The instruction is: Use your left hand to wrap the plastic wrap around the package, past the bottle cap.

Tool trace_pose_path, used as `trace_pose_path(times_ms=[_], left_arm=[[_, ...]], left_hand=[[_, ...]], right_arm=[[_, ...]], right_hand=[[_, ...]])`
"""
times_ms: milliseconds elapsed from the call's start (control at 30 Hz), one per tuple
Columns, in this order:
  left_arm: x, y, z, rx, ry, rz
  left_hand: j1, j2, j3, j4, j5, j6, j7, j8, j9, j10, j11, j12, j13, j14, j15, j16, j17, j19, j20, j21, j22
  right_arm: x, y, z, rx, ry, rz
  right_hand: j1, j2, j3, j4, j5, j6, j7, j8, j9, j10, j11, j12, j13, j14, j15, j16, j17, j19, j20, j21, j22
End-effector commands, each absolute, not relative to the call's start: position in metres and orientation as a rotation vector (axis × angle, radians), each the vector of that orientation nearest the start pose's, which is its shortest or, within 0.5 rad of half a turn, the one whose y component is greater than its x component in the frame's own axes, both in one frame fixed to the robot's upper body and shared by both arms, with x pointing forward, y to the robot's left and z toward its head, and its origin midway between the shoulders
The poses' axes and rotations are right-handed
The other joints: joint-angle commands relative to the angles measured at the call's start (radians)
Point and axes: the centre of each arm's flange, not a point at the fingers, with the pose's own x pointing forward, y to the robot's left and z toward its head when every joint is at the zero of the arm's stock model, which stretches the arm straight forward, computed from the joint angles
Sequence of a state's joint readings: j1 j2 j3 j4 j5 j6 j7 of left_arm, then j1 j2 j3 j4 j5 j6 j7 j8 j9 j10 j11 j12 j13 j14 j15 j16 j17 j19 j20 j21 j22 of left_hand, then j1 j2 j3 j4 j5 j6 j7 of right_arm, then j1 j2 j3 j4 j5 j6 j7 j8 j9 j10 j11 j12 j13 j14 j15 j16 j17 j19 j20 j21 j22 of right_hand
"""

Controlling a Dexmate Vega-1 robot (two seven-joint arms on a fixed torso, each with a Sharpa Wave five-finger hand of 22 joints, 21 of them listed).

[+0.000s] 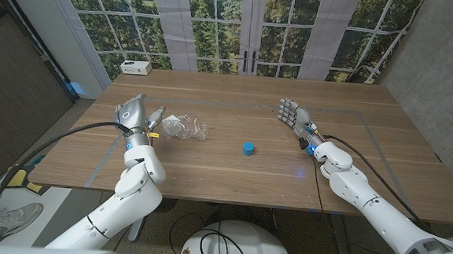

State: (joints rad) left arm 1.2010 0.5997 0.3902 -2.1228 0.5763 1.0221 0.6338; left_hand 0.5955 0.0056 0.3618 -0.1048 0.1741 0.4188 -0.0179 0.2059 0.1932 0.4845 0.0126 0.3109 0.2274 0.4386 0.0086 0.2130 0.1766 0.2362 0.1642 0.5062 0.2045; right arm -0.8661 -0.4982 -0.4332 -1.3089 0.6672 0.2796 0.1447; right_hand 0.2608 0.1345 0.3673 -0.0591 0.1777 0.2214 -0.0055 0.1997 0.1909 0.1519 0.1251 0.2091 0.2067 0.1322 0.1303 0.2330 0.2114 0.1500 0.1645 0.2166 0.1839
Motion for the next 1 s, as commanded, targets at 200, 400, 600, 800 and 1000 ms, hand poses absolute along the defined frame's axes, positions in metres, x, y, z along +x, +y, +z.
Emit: trace_pose_path(times_ms=[200, 400, 600, 800, 1000], left_arm=[[0.519, 0.312, -0.033, 0.994, -0.204, 0.796], [0.531, 0.309, -0.029, 1.060, -0.154, 0.728], [0.538, 0.306, -0.031, 1.076, -0.139, 0.707], [0.542, 0.304, -0.034, 1.084, -0.142, 0.754], [0.551, 0.297, -0.036, 1.119, -0.130, 0.717]], left_hand=[[-0.016, -0.002, -0.009, -0.007, 0.002, -0.004, 0.007, -0.002, 0.001, -0.018, -0.014, -0.016, -0.005, -0.035, -0.015, -0.018, 0.001, -0.024, -0.001, -0.017, -0.001], [-0.032, -0.029, -0.027, -0.010, 0.004, 0.019, 0.015, 0.004, 0.000, -0.026, -0.011, -0.027, -0.008, -0.048, -0.016, -0.022, 0.002, -0.033, -0.005, -0.023, -0.003], [-0.033, -0.043, -0.035, -0.016, 0.007, 0.025, 0.001, 0.003, -0.001, -0.026, -0.022, -0.032, -0.009, -0.048, -0.022, -0.020, 0.002, -0.032, -0.013, -0.026, -0.004], [-0.002, -0.049, -0.033, -0.035, 0.018, 0.041, -0.018, 0.005, -0.001, 0.037, -0.031, -0.019, -0.012, 0.014, -0.043, -0.002, 0.000, -0.005, -0.021, -0.020, -0.005], [0.022, -0.036, -0.023, -0.042, 0.021, 0.046, -0.018, 0.005, 0.000, 0.053, -0.032, -0.019, -0.014, 0.045, -0.054, 0.004, -0.001, 0.015, -0.026, -0.014, -0.004]], right_arm=[[0.649, -0.250, -0.064, 0.029, -0.529, 0.363], [0.650, -0.253, -0.065, 0.034, -0.529, 0.358], [0.653, -0.253, -0.066, 0.037, -0.525, 0.355], [0.655, -0.255, -0.065, 0.034, -0.528, 0.365], [0.656, -0.256, -0.065, 0.031, -0.523, 0.361]], right_hand=[[-0.011, 0.001, -0.006, 0.001, -0.003, 0.010, 0.001, -0.001, 0.003, 0.010, -0.001, 0.002, 0.001, 0.008, 0.001, 0.004, 0.006, 0.003, 0.004, 0.002, 0.003], [-0.011, 0.000, -0.006, 0.000, -0.003, 0.010, 0.000, -0.001, 0.003, 0.010, 0.001, 0.003, 0.001, 0.008, 0.001, 0.004, 0.005, 0.003, 0.004, 0.002, 0.003], [-0.010, 0.000, -0.006, -0.001, -0.003, 0.009, 0.000, -0.002, 0.003, 0.011, 0.003, 0.003, 0.001, 0.009, 0.002, 0.003, 0.005, 0.003, 0.004, 0.002, 0.003], [-0.010, -0.001, -0.007, -0.002, -0.003, 0.009, 0.000, -0.002, 0.003, 0.012, 0.003, 0.003, 0.001, 0.008, 0.002, 0.003, 0.005, 0.003, 0.004, 0.001, 0.003], [-0.012, -0.005, -0.008, -0.002, -0.003, 0.010, 0.001, -0.002, 0.003, 0.015, 0.004, 0.003, 0.001, 0.008, 0.003, 0.002, 0.005, 0.003, 0.005, 0.001, 0.003]])
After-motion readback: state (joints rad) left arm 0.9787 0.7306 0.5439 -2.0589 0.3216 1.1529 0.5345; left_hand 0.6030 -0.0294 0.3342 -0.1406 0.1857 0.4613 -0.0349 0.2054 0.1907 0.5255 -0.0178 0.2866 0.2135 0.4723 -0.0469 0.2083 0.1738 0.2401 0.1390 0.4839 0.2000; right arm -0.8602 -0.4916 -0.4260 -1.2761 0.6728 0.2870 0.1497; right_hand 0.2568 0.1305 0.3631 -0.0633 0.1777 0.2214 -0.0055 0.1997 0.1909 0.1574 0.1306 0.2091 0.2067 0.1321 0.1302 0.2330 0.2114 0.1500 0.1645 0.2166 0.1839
